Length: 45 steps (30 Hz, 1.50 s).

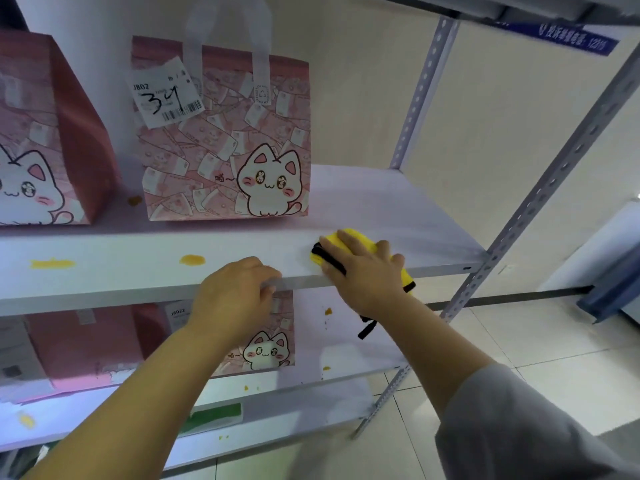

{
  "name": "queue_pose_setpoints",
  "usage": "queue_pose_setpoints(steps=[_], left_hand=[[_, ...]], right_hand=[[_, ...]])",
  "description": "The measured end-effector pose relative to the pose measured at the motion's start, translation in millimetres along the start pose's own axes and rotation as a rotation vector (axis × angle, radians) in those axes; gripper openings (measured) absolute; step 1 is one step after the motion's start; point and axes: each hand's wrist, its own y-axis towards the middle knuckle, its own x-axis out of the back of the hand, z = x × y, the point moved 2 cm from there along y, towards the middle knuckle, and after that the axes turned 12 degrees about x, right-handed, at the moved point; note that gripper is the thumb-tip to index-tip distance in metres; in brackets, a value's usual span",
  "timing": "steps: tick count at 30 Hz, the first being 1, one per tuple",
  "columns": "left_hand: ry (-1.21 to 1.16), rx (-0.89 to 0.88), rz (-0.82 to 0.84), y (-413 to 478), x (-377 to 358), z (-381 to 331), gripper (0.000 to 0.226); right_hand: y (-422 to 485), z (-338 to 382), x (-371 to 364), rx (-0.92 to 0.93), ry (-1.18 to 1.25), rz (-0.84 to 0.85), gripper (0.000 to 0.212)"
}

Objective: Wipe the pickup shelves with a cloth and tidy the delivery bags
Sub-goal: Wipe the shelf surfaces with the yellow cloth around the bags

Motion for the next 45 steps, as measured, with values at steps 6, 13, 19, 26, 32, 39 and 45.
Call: queue_pose_setpoints(steps=[6,13,19,26,32,39,45], left_hand=[[-0.052,0.061,-0.004,-8.0,-1.6,-3.6,0.026],[-0.096,0.069,-0.026,-20.7,2.7,-7.0,0.032],[-0.025,0.183,-0.181,-39.7,34.9,25.1,0.023],[0.086,0.389,-0.214,-51.7,71.2,94.4,0.026],[0.123,0.283,-0.131,-56.4,85.9,124.5,0.028],[0.119,0.080,-0.071,-55.0,94.3,147.2,0.031],[0.111,0.012,-0.091,-56.6,106.2,175.9,0.030]], right_hand=[[-7.4,-44.5,3.4,0.030,0.053,-0.072,0.043],[3.3,-39.7,2.2,0.029,0.047,-0.145,0.038],[17.7,8.0,9.0,0.233,0.057,-0.151,0.040],[39.4,70.6,12.4,0.275,0.117,-0.049,0.044],[67.3,135.0,13.1,0.155,0.209,0.016,0.045],[77.8,217.6,7.1,0.343,0.165,0.046,0.044],[66.5,170.6,12.0,0.231,0.202,0.046,0.045]])
